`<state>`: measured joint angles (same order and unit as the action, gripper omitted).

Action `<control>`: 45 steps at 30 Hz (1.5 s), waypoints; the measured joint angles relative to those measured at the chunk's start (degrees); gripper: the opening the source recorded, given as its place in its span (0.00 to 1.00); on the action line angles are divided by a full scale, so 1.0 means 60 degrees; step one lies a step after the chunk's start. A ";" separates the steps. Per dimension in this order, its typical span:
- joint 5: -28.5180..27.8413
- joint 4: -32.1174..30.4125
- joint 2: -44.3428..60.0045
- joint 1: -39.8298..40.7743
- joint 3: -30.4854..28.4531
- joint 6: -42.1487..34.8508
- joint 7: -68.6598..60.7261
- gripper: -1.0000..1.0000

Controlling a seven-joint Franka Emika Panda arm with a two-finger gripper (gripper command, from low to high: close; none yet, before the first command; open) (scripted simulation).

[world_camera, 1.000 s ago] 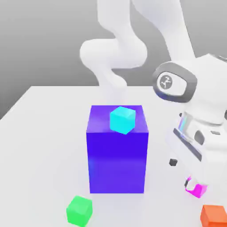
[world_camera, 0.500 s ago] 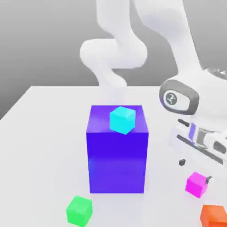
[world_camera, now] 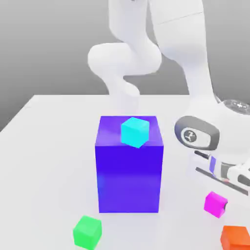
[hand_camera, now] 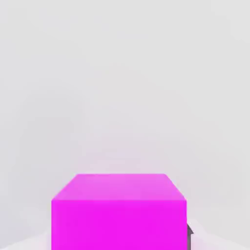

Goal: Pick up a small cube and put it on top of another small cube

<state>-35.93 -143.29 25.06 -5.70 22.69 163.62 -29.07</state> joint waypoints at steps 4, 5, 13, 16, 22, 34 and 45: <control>0.1453 -0.0369 -0.1131 0.0950 0.1252 -0.0701 -0.1112 0.00; 0.1966 -0.0479 -0.1470 0.1201 0.1599 -0.0890 -0.1485 0.00; 0.4591 -0.0078 -0.3117 0.2679 0.2745 -0.1667 -0.4702 0.00; 0.5338 0.0014 -0.3674 0.3196 0.2682 -0.1908 -0.6476 0.00; 0.6382 0.0155 -0.4475 0.3977 0.2268 -0.2366 -0.9872 0.00; 0.6740 0.0286 -0.4510 0.5612 0.1156 -0.2824 -1.5444 0.00; 0.5073 0.0160 -0.3001 0.7083 0.0460 -0.2490 -1.8922 0.00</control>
<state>-5.49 -142.33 7.06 36.80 25.45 148.68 -142.60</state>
